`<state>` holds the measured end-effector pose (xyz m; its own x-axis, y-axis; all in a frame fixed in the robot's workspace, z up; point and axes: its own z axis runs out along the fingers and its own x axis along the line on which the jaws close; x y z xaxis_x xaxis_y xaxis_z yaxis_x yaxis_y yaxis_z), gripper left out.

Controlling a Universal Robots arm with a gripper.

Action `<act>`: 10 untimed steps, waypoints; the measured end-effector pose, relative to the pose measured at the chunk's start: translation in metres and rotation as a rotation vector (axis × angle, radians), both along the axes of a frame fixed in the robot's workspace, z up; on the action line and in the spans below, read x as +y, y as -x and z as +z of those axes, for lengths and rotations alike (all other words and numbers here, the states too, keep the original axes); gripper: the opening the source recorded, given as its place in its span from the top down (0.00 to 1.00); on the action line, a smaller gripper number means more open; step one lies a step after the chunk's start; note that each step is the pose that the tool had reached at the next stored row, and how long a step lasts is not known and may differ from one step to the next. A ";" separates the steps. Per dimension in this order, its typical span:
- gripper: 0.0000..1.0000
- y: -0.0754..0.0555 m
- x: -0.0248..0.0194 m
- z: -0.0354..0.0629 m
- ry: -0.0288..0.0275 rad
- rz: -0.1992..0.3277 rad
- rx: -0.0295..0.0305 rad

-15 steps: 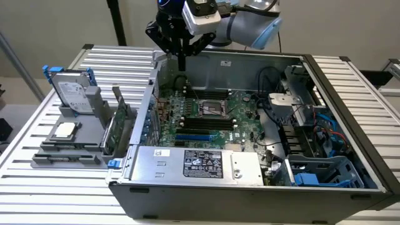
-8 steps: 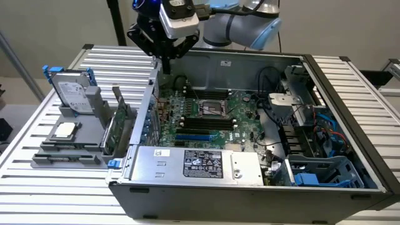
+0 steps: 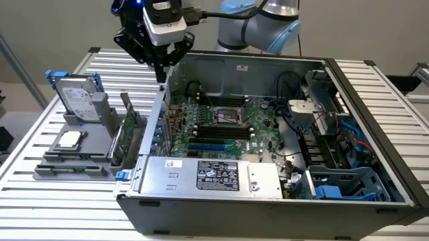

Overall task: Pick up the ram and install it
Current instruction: 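Reach for the ram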

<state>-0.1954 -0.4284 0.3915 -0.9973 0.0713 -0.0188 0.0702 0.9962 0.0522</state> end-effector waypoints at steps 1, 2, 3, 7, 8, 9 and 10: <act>1.00 0.005 -0.0017 -0.0002 0.0000 0.000 0.0000; 1.00 0.009 -0.0033 -0.0003 0.0000 0.000 0.0000; 1.00 0.014 -0.0049 -0.0005 0.0001 0.000 0.0000; 1.00 0.032 -0.0106 -0.0014 0.0001 0.000 0.0000; 1.00 0.036 -0.0119 -0.0016 0.0000 0.000 0.0000; 1.00 0.041 -0.0133 -0.0020 0.0000 0.000 -0.0001; 1.00 0.046 -0.0145 -0.0022 0.0001 0.000 0.0000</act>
<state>-0.2410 -0.4429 0.3893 -0.9973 0.0712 -0.0188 0.0702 0.9962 0.0522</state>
